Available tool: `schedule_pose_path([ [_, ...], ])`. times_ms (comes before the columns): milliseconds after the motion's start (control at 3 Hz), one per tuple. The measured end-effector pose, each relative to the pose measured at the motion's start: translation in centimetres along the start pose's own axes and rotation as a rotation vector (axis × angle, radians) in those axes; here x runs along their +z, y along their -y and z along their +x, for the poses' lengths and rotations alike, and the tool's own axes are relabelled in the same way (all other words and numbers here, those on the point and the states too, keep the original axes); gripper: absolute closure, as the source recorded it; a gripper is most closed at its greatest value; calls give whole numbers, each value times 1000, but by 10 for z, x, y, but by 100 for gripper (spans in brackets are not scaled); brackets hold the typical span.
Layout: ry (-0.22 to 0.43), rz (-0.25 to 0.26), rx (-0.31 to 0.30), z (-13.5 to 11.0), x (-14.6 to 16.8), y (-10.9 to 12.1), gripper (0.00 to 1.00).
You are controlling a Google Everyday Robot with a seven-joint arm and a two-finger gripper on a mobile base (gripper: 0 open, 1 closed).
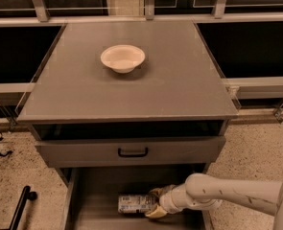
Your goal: Place blue plastic bottle into middle drawer
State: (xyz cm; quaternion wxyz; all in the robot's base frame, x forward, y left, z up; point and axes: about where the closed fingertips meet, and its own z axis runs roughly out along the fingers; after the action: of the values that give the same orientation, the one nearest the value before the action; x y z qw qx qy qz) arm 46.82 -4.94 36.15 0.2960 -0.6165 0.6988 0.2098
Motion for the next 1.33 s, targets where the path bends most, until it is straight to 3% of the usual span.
schedule_pose_path([
  [333, 0, 0, 0, 0, 0, 0, 73],
  [667, 0, 0, 0, 0, 0, 0, 42],
  [1333, 0, -1, 0, 0, 0, 0, 0],
])
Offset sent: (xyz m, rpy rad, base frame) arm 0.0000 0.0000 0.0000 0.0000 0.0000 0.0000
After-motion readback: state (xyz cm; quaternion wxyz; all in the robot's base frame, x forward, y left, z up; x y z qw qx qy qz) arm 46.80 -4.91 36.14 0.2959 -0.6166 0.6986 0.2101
